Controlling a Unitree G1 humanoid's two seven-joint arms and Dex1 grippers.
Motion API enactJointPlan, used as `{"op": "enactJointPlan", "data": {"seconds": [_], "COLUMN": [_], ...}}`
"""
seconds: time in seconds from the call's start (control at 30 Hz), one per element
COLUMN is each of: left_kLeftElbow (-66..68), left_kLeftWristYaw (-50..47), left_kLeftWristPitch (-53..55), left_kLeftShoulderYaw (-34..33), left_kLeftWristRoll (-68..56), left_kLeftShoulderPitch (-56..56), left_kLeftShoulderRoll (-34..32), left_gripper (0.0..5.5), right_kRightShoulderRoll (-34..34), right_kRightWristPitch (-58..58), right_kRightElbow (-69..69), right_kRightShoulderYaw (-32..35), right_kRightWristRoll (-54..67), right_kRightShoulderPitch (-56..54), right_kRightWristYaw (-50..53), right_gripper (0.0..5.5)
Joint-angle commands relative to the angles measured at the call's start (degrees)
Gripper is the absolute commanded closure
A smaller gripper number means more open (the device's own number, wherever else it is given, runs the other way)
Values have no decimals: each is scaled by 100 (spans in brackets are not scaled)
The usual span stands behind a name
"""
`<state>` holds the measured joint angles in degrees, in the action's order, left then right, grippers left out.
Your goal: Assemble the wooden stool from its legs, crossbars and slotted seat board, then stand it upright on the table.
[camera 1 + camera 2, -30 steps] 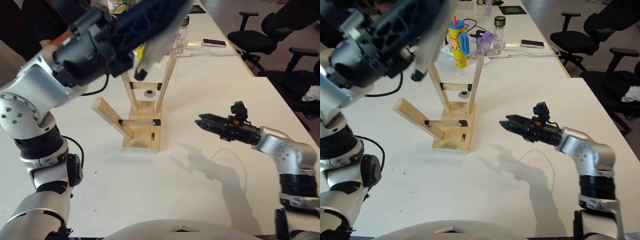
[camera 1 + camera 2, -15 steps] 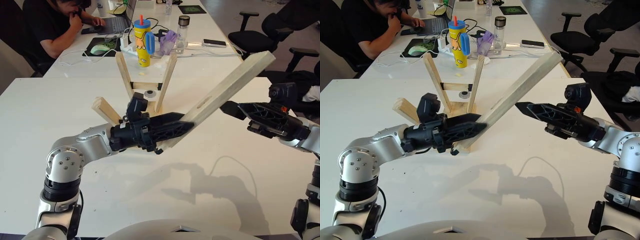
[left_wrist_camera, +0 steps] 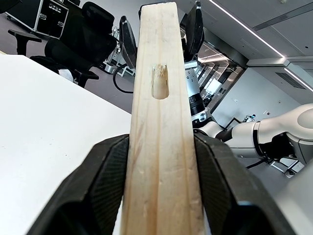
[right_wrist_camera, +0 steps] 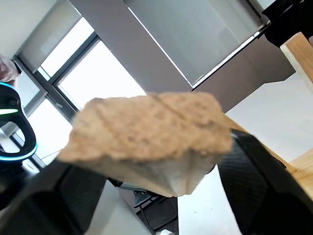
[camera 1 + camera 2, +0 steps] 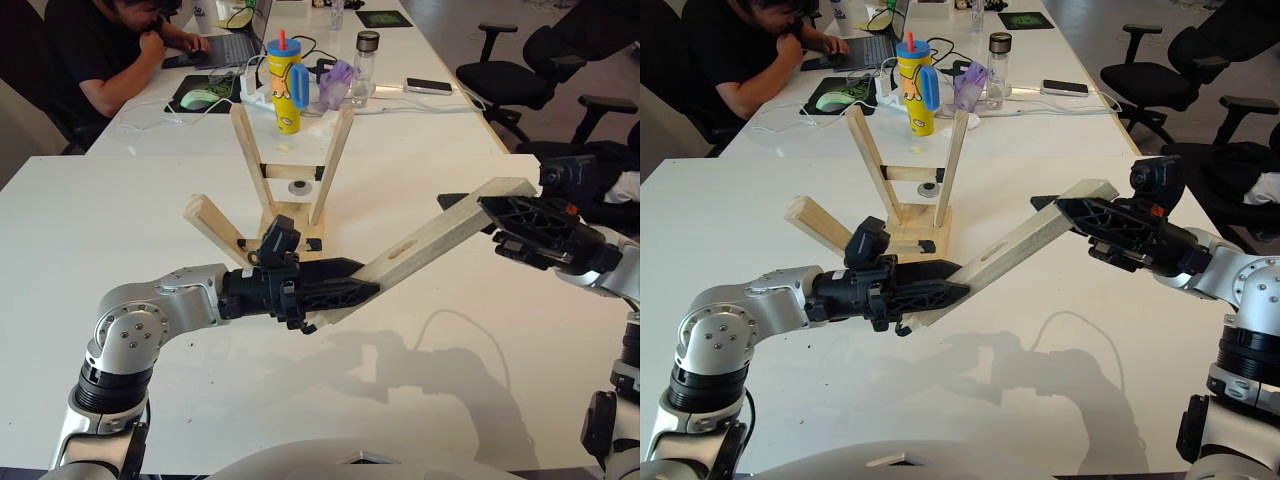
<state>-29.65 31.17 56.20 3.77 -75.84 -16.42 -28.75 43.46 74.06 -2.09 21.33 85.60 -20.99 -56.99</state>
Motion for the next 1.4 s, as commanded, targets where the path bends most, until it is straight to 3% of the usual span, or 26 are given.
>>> {"op": "enactJointPlan", "data": {"seconds": [0.03,0.13,0.23,0.27,0.37,0.5,0.6,0.7,1.07,1.4], "left_kLeftElbow": [-93,-148,-242,-241,-189,-276,-368,-222,786,1355], "left_kLeftWristYaw": [-98,-74,49,51,-68,-116,170,319,440,434], "left_kLeftWristPitch": [72,54,-165,-149,-175,-434,-991,-1483,-2343,-2253], "left_kLeftShoulderYaw": [-51,-11,90,100,65,160,795,1049,1553,1732], "left_kLeftWristRoll": [-150,-25,446,464,515,1425,2890,3728,5428,6158], "left_kLeftShoulderPitch": [10,14,62,115,259,622,1227,1566,1175,1169], "left_kLeftShoulderRoll": [-38,-88,-96,-102,-30,-334,-997,-1216,-845,-680], "left_gripper": [346,346,346,309,268,213,213,213,213,213], "right_kRightShoulderRoll": [17,10,-39,-67,-73,184,-94,-331,-908,-1301], "right_kRightWristPitch": [-69,-117,-329,-434,-629,-1229,-1718,-2102,-3579,-4439], "right_kRightElbow": [-132,-158,-70,-58,28,-11,182,386,690,1212], "right_kRightShoulderYaw": [-175,-212,-243,-229,-245,-860,-990,-1015,-1728,-2173], "right_kRightWristRoll": [-213,-289,-523,-592,-795,-1975,-2485,-2770,-4051,-4825], "right_kRightShoulderPitch": [-78,-60,-142,-168,-267,-157,-446,-739,-797,-967], "right_kRightWristYaw": [-99,-121,-27,-32,-131,-429,-296,-269,-824,-1271], "right_gripper": [283,329,335,337,341,342,342,342,342,342]}}
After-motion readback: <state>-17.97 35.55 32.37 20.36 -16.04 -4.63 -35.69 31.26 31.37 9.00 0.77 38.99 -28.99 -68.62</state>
